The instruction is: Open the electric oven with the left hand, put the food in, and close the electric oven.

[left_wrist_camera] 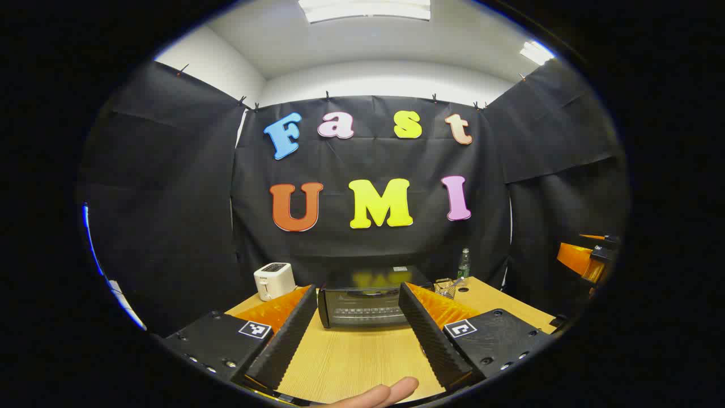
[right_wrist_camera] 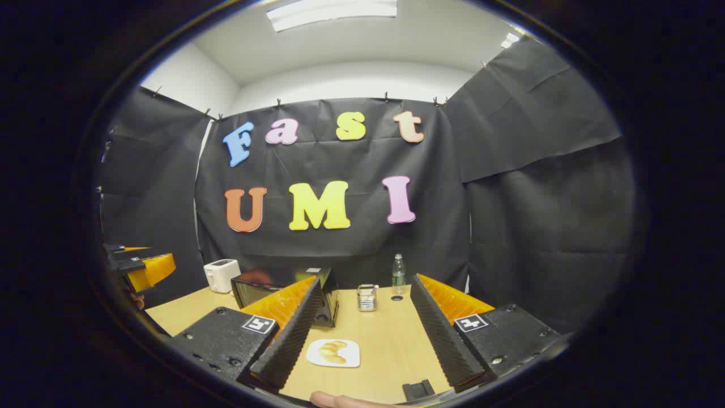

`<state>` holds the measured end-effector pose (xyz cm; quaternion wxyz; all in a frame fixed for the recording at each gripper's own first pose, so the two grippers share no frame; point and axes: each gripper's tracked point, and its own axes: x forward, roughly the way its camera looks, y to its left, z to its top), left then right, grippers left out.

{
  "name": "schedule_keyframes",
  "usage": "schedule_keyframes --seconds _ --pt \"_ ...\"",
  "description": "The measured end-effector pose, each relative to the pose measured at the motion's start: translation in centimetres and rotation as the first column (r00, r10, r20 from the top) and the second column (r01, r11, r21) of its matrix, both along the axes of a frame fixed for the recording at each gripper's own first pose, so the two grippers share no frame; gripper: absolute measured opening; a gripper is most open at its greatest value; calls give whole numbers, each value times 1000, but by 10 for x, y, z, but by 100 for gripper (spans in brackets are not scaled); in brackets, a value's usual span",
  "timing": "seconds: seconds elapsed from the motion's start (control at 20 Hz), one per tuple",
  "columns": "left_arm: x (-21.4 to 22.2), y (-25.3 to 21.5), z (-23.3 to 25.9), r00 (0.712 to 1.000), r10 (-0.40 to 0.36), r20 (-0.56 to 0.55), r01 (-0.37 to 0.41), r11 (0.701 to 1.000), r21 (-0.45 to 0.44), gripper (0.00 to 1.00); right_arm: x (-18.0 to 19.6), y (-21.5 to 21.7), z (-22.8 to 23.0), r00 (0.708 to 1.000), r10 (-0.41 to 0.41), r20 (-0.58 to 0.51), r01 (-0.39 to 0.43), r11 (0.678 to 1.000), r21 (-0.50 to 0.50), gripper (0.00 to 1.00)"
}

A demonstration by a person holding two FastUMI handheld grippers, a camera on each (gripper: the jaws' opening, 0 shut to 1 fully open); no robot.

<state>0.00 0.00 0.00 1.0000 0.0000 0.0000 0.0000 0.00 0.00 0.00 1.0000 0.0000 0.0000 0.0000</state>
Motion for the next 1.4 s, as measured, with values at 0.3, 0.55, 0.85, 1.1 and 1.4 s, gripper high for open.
schedule_keyframes --seconds 0.3,0.55,0.85,1.1,1.4 --pt "11 0 -10 999 10 -30 -10 1000 -4 95 0 -4 -9 1000 24 -11 -24 999 29 96" --pt "20 -6 -8 1000 2 -16 -2 1000 0 95 1 -11 -10 1000 18 -1 -18 1000 22 96" --pt "64 -28 -2 998 -65 17 66 997 -35 95 7 -15 -20 999 38 -14 -37 999 39 96" --pt "146 -40 -17 996 -90 -14 89 996 -27 95 11 -25 -32 999 49 -19 -48 997 63 96" --pt "231 -64 -66 983 -164 -80 165 986 1 96 19 -41 -52 997 52 -53 -47 995 86 96"
